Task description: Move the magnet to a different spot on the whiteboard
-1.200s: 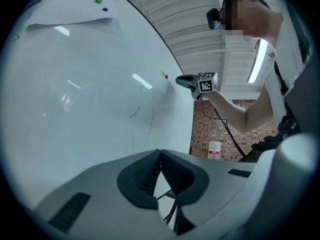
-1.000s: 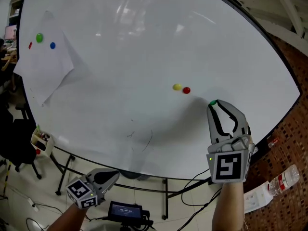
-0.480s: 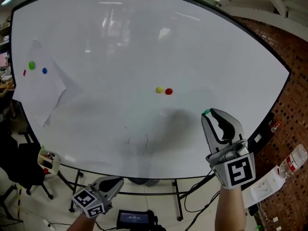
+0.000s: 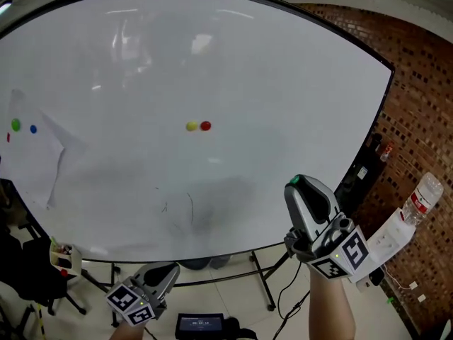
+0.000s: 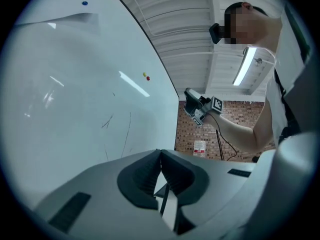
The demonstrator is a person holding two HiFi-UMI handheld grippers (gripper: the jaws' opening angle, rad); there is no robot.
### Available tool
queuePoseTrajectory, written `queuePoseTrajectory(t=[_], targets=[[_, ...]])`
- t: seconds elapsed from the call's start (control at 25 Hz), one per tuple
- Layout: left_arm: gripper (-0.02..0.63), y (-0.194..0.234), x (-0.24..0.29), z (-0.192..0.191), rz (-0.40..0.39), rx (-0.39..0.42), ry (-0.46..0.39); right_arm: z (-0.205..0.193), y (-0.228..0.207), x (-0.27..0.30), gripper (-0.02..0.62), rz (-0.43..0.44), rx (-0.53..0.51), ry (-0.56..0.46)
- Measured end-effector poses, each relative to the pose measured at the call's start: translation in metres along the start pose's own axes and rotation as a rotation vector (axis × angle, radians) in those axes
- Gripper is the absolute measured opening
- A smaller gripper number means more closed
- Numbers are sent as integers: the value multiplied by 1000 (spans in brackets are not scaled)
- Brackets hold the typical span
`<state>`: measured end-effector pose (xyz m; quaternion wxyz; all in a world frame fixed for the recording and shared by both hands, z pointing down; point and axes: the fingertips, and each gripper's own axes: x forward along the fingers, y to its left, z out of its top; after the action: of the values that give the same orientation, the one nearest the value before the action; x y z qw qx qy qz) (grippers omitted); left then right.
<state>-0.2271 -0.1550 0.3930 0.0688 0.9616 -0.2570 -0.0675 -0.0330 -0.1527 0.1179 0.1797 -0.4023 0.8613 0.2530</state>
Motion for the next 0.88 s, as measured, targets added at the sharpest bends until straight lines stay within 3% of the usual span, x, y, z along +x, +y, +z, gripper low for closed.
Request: queuePoseTrajectory(t=[0.4, 0.88], targets=[[37, -12, 26, 6, -83, 17, 3, -37, 1, -68, 94, -27, 238, -82], [37, -27, 51, -2, -105, 16, 18, -97, 10, -141, 94, -32, 395, -28]])
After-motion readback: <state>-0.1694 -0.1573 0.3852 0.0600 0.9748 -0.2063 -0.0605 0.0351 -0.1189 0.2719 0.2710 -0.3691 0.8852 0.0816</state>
